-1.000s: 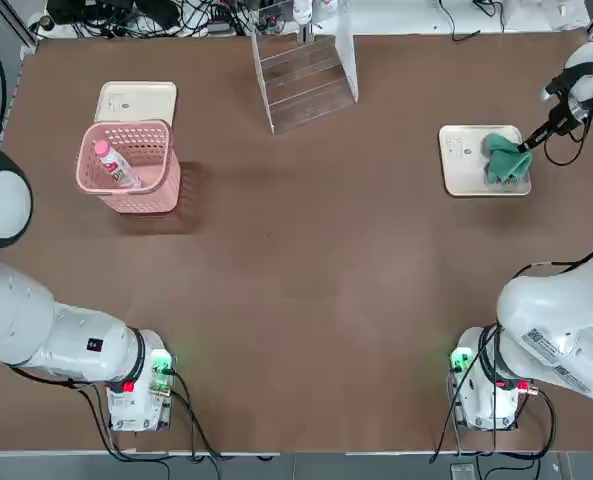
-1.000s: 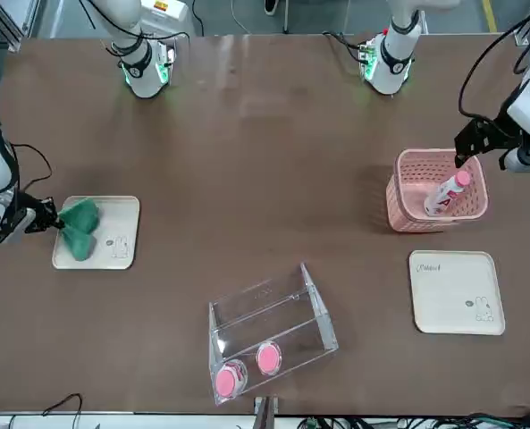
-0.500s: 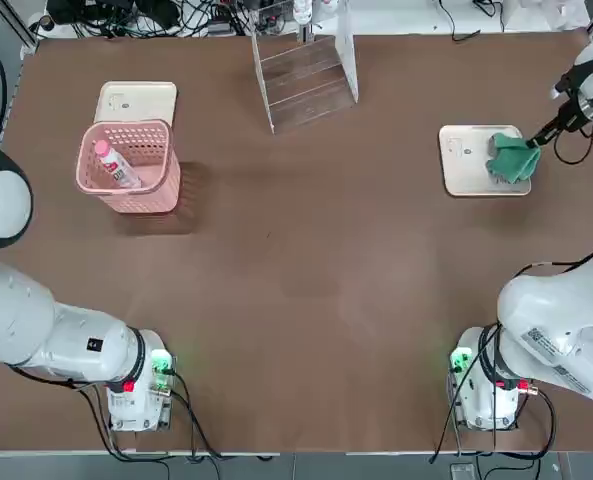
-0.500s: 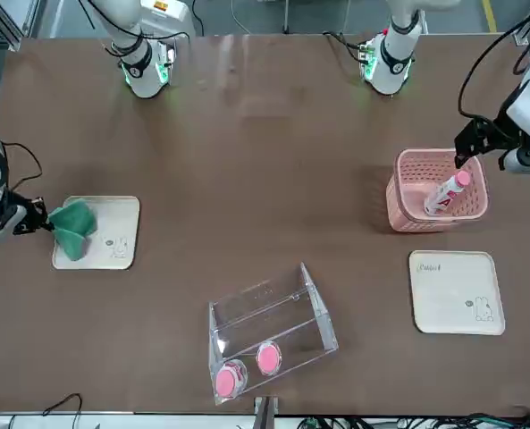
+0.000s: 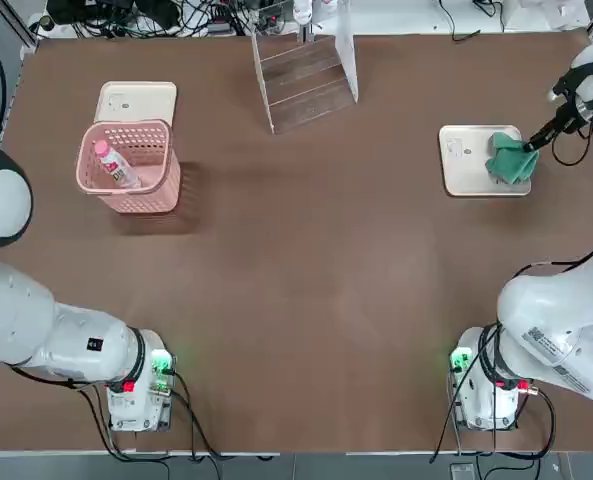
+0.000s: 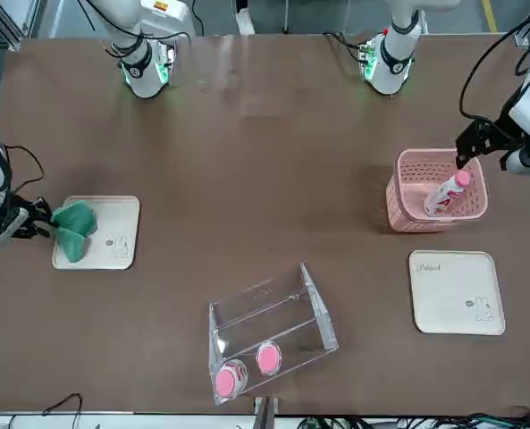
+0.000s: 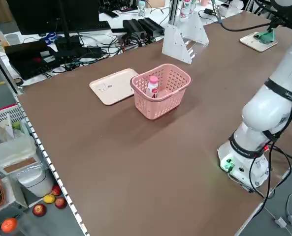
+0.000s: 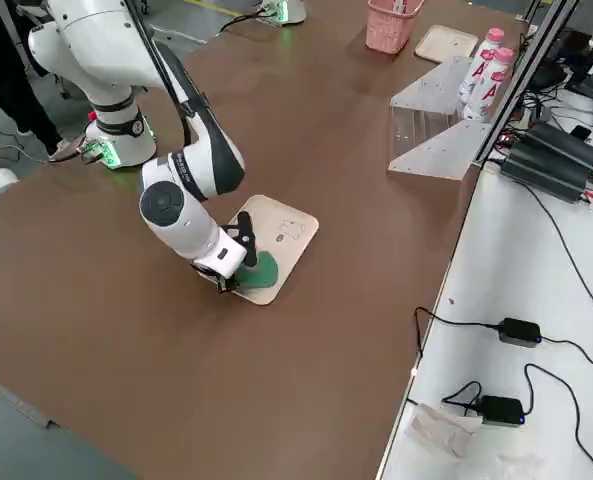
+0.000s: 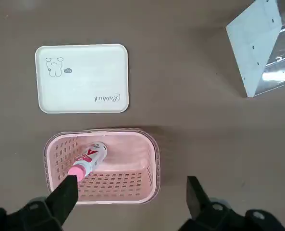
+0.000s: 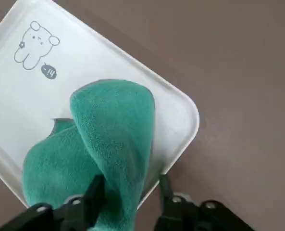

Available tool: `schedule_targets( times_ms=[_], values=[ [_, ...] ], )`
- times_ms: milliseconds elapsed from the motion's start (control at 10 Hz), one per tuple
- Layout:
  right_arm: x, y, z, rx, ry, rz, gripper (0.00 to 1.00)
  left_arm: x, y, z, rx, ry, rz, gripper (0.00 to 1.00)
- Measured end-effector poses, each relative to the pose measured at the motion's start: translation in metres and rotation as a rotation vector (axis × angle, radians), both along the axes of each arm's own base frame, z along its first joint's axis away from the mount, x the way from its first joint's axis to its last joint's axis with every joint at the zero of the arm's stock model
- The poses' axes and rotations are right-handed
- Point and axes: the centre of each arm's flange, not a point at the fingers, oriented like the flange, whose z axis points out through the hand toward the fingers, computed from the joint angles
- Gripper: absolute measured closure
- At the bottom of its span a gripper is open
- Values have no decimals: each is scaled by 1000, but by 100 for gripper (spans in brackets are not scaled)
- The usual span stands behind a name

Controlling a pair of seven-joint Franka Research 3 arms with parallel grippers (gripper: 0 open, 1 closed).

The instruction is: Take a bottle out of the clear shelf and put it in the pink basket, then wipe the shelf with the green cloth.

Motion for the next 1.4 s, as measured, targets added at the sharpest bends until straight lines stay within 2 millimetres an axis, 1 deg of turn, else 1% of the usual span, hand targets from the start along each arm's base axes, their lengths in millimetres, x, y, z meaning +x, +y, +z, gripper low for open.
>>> schedule_targets(
  times_ms=[200,300,400,500,700,800,900,1100,1200,1300,1400],
  values=[
    [1,-1,2,-2,-4,0,12,1,3,-3,1,5,5,0],
    [3,-2,3,-3,-6,-5,7,3,3,-5,1,9,6,0],
    [4,-2,5,-2,-3,-24,6,3,3,-7,1,12,6,0],
    [5,-2,7,1,3,-53,0,4,3,-7,1,13,6,0],
    [15,4,15,24,29,-121,0,4,3,-7,1,13,6,0],
    [30,16,28,45,53,-157,0,4,3,-7,1,13,6,0],
    [49,37,44,52,74,-197,0,4,3,-7,1,12,6,0],
    [78,91,66,20,114,-283,0,4,3,-7,1,12,6,0],
    [88,119,76,6,126,-326,0,4,3,-7,1,12,6,0],
    [96,142,90,-8,128,-365,0,4,3,-7,1,12,6,0],
    [99,162,108,-22,137,-400,0,4,3,-7,1,12,6,0]
  ],
)
